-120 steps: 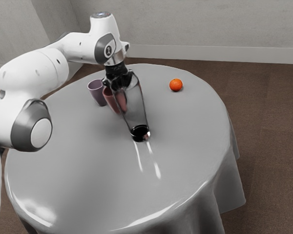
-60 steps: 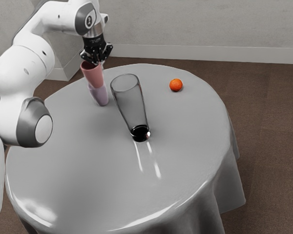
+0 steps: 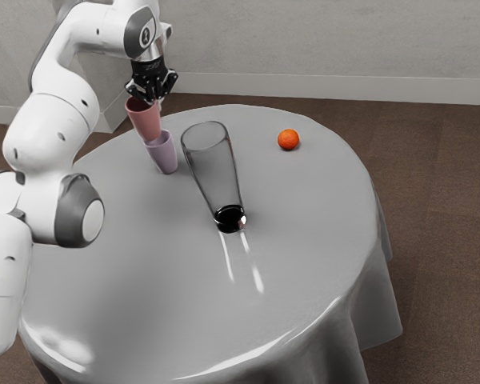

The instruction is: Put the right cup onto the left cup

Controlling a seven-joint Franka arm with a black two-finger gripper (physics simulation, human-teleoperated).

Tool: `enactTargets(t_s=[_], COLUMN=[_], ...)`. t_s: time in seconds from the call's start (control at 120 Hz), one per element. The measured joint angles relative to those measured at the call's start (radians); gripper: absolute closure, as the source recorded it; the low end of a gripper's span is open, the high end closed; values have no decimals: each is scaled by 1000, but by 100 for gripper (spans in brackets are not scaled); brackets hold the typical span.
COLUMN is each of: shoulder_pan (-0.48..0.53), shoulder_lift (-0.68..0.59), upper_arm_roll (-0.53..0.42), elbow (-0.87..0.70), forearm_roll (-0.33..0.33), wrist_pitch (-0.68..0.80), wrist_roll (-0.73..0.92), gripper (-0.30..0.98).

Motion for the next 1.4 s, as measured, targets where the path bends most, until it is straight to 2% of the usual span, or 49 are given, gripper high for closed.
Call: enactTargets(t_s=[0.325,1.108,1.292,1.4], shoulder_pan=[19,33,34,35], shoulder_lift=[75,123,124,121], upper_arm_roll=[0,-4,-4,-4], elbow=[98,100,101,102], forearm_roll=[-6,-30,-35,-36], wrist_pitch=[8,51,55,56], wrist_roll=[8,14,14,14], gripper=[79,78,40,25])
